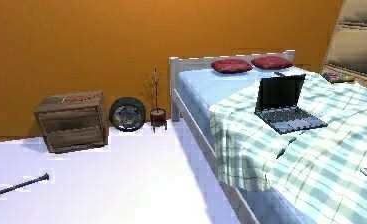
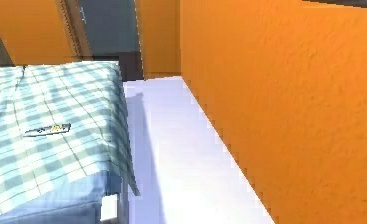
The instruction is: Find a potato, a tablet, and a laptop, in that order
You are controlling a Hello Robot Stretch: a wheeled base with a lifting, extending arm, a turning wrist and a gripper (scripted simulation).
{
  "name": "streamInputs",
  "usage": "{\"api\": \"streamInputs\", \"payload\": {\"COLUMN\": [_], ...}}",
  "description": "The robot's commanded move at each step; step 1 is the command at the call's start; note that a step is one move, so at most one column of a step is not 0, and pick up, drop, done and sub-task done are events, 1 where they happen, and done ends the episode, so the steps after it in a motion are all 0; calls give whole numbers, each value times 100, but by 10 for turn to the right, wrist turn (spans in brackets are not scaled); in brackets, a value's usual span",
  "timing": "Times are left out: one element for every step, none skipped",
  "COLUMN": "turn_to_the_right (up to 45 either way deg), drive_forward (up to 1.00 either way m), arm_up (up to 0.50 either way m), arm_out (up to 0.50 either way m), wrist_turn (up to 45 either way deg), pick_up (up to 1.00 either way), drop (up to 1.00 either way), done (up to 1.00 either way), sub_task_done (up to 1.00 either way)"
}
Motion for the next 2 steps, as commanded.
{"api": "streamInputs", "payload": {"turn_to_the_right": [0, 360], "drive_forward": [30, 0], "arm_up": [0, 0], "arm_out": [0, 0], "wrist_turn": [0, 0], "pick_up": [0, 0], "drop": [0, 0], "done": [0, 0], "sub_task_done": [0, 0]}}
